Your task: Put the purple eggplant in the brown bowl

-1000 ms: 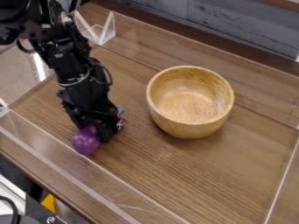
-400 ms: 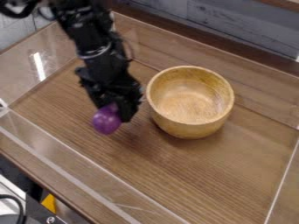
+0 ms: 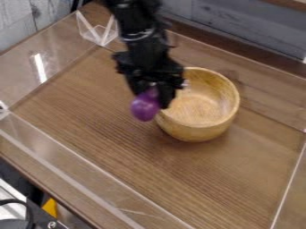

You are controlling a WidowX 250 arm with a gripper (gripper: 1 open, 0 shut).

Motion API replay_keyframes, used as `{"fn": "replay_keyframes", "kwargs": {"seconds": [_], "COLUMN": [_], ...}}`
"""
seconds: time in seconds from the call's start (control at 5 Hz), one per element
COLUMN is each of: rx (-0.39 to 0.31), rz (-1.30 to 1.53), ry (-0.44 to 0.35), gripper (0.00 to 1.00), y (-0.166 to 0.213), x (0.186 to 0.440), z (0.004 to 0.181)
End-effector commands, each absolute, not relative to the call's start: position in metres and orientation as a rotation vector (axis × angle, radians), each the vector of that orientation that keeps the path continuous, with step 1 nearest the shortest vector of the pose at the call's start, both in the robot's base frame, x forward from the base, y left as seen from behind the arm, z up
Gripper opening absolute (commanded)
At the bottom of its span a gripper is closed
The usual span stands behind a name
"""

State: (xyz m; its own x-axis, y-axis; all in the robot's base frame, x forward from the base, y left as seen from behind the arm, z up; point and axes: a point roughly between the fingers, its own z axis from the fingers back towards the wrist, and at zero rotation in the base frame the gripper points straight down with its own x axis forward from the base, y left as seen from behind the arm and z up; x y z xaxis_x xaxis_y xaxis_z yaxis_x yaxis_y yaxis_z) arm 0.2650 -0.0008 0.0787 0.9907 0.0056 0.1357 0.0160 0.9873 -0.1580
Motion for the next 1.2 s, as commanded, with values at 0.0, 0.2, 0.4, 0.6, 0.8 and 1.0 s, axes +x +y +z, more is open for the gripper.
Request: {"fn": "replay_keyframes", "kwargs": {"seconds": [0.0,0.2,0.4,0.6,0.8,1.0], "rx": [-0.150,-0.149,-0.149,-0.151,-0.153,-0.155], "rz": [-0.015,-0.026,-0.034,-0.039,-0.044,-0.049], "ry": [-0.191,-0.194,-0.197,-0.198,-0.198,-0.196], "gripper": [0.00,0.00,0.00,0.00,0.00,0.00], "y": [-0.014,-0.019,-0.025,-0.030,-0.034,-0.037], "x": [0.287,0.291,0.296,0.299,0.301,0.303], "z": [0.090,0.089,0.088,0.087,0.086,0.085]}}
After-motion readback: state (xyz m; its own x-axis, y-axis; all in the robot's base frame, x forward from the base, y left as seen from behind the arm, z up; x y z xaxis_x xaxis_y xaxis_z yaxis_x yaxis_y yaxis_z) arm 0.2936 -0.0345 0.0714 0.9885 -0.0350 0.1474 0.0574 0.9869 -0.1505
